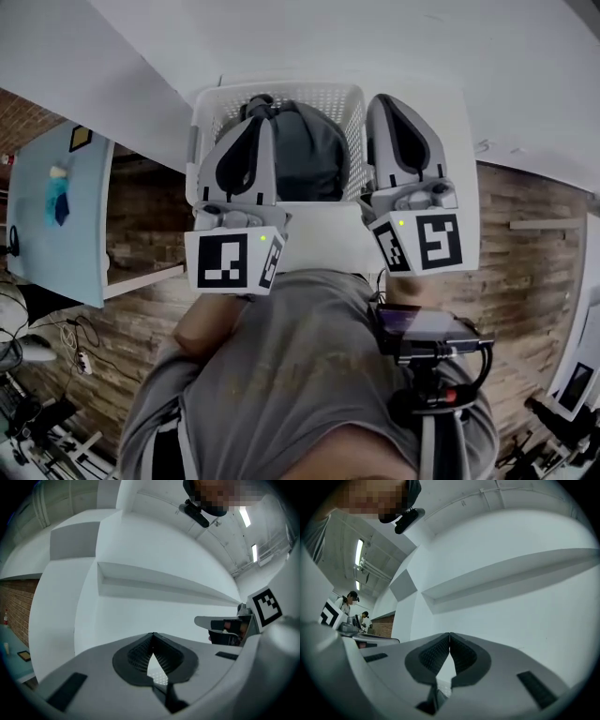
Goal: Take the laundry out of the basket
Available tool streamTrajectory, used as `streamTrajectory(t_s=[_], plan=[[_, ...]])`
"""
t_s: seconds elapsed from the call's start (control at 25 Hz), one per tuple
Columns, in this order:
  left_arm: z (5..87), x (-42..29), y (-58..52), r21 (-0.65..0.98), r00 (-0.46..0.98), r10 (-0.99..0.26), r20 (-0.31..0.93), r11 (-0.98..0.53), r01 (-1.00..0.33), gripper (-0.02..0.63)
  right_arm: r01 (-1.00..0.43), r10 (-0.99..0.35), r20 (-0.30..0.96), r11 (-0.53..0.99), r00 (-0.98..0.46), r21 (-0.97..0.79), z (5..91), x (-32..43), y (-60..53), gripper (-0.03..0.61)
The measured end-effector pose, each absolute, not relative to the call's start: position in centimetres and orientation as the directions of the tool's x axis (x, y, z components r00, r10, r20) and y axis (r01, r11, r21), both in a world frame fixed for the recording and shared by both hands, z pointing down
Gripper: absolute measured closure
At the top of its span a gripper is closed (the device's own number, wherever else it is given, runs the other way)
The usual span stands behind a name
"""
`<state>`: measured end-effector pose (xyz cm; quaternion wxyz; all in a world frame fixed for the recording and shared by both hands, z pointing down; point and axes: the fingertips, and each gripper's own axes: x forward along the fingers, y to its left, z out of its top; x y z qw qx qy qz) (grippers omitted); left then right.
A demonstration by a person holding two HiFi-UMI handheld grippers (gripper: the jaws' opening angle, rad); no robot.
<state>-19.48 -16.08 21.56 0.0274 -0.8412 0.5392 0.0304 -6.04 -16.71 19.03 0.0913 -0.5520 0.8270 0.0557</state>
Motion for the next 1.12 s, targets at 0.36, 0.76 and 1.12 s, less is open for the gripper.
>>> streamTrajectory(t_s=[0.36, 0.76, 1.12], plan=[[25.6, -18.0, -20.2, 0.021, 0.416, -0.908, 0.056, -0.415, -0.909, 0.604, -0.929, -0.923, -0.126, 0.369, -0.363, -0.027, 21.6, -3.9, -21.0, 0.571], [31.2, -16.5, -24.3, 0.067, 0.441, -0.865, 0.239, -0.439, -0.896, 0.592, -0.952, -0.953, -0.063, 0.299, -0.295, -0.071, 24.8, 0.3, -26.7, 0.571], [36.1, -14.6, -25.6, 0.156, 0.516, -0.736, 0.438, -0.503, -0.85, 0.34, -0.952, -0.958, 0.018, 0.281, -0.285, -0.122, 29.2, 2.2, -30.3, 0.571]])
